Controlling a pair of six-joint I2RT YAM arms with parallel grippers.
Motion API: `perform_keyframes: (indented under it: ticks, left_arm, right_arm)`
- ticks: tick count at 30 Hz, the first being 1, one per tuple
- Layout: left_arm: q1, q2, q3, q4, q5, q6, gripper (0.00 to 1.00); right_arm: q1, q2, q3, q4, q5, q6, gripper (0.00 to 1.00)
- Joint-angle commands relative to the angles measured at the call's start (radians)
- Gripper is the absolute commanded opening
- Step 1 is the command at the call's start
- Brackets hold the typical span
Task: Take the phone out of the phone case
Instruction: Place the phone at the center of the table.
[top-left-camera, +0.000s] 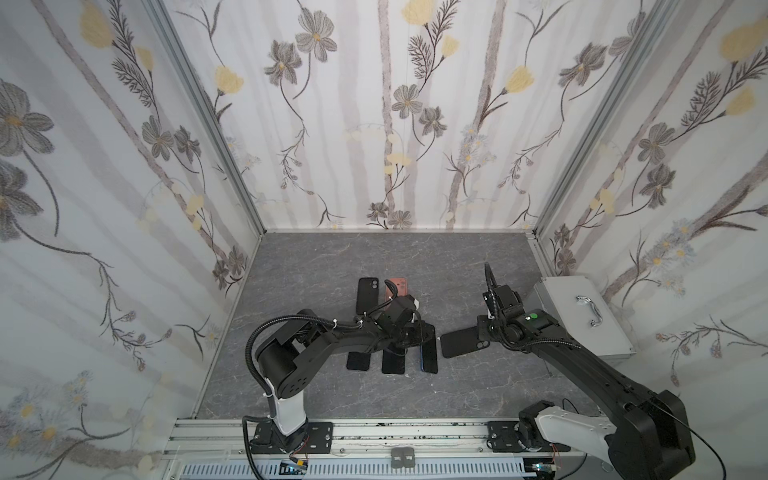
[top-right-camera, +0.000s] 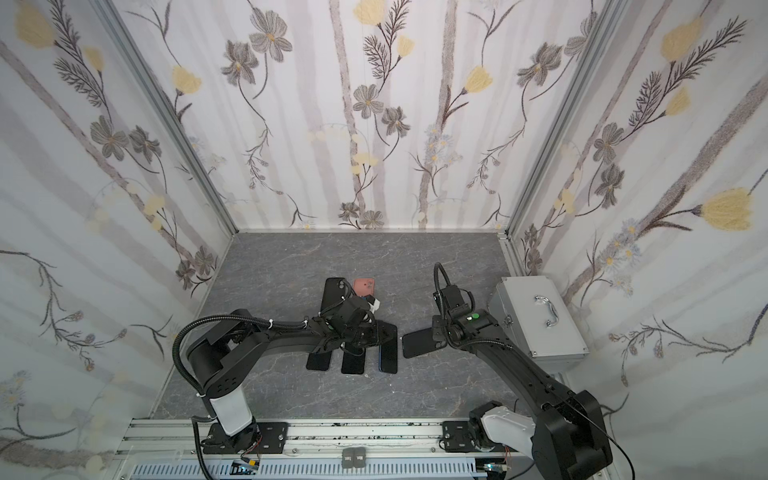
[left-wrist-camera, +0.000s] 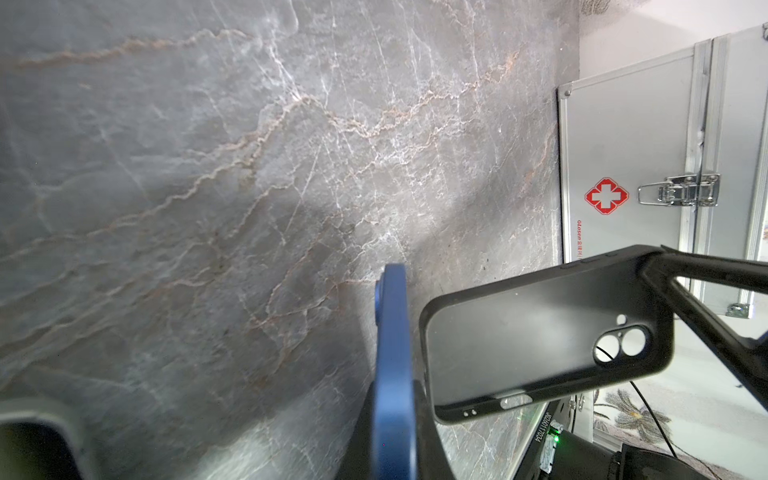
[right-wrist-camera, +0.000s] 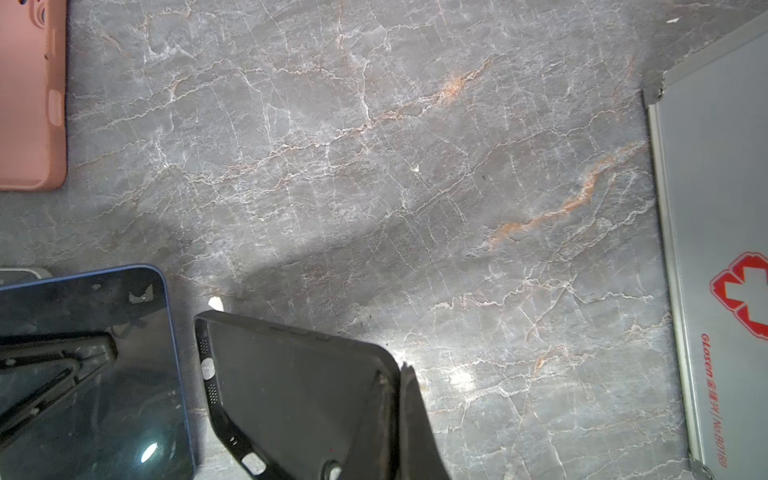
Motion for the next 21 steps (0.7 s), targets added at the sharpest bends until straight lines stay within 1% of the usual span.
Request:
perform_keyframes:
  ticks: [1, 8, 15, 21]
  left_arm:
    - [0.0, 0.008, 0.006, 0.042, -0.011, -0.031, 0.1]
    - [0.0, 0.018, -0.003, 0.041, -0.026, -0.054, 0.14]
    - [0.0, 0.023, -0.007, 0.041, -0.031, -0.065, 0.23]
    - [0.0, 0.018, -0.014, 0.028, -0.034, -0.064, 0.26]
  right_arm:
    - [-0.002, 0.003, -0.009, 0.063, 0.005, -0.001, 0.0]
    - [-0.004, 0.036, -0.02, 0.089, 0.008, -0.011, 0.0]
    - [-0.007, 0.053, -0.021, 0.107, 0.011, -0.016, 0.0]
    - [-0.008, 0.064, -0.028, 0.114, 0.009, -0.016, 0.0]
